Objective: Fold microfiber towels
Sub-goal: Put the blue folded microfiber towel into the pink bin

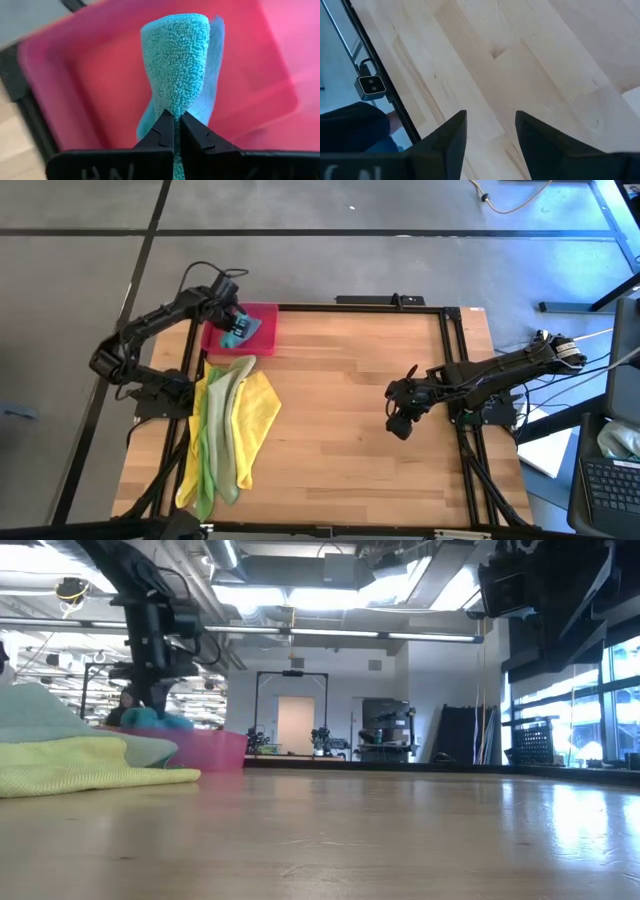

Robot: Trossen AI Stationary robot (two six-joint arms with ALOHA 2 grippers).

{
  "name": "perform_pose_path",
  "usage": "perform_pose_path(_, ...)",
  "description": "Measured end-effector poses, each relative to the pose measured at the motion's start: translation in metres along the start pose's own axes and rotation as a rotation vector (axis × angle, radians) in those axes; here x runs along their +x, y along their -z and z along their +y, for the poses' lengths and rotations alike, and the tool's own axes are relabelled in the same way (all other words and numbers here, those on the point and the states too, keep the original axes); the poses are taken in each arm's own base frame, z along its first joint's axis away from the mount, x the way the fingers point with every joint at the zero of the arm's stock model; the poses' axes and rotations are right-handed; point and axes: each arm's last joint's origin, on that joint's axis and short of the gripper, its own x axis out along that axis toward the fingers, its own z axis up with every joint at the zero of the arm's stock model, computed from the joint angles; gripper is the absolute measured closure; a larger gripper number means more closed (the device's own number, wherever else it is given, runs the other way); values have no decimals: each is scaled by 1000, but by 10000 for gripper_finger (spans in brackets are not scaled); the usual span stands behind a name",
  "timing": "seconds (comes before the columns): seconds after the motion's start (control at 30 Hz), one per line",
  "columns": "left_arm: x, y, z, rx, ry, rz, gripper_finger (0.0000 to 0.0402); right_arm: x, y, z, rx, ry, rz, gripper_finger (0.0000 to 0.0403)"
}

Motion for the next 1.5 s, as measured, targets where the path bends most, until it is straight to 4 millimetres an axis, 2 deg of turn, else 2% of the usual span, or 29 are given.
perform_pose_path(0.13, -21, -4, 1, 12, -31, -61, 402, 0, 0, 0, -5, 0, -1, 231)
perform_pose_path(0.3, -52, -15, -2, 44, -156, -147, 402, 0, -1, 0, -18, 7, -28, 231)
perform_pose_path(0.43, -59, -16, -6, 54, -206, -145, 402, 0, -2, 1, -31, -3, -34, 231)
perform_pose_path(0.6, -35, -8, -18, 76, -175, -48, 402, 0, -1, 2, -31, -13, -19, 231)
perform_pose_path(0.7, -27, -7, -28, 48, -70, -53, 402, 0, 0, 2, -33, -25, -1, 231)
perform_pose_path(0.87, -34, -27, -42, -39, 222, -243, 402, 0, 0, 2, -38, -29, 6, 231)
perform_pose_path(0.97, -37, -34, -44, -37, 351, -292, 402, 0, 0, 2, -34, -29, 6, 231)
perform_pose_path(1.07, -35, -36, -35, -67, 365, -287, 402, 0, 0, 2, -15, -29, 6, 231)
perform_pose_path(1.17, -28, -30, -13, -141, 199, -207, 402, 0, 0, 3, -12, -29, 6, 231)
perform_pose_path(1.23, -17, -24, -2, -162, 135, -162, 402, 0, 0, 3, -2, -29, 6, 231)
perform_pose_path(1.37, 8, -3, 11, -202, 121, -64, 402, 0, 0, 3, 11, -32, 4, 231)
perform_pose_path(1.5, 26, 15, 11, -187, 161, 6, 401, 0, 0, 3, 17, -34, 3, 231)
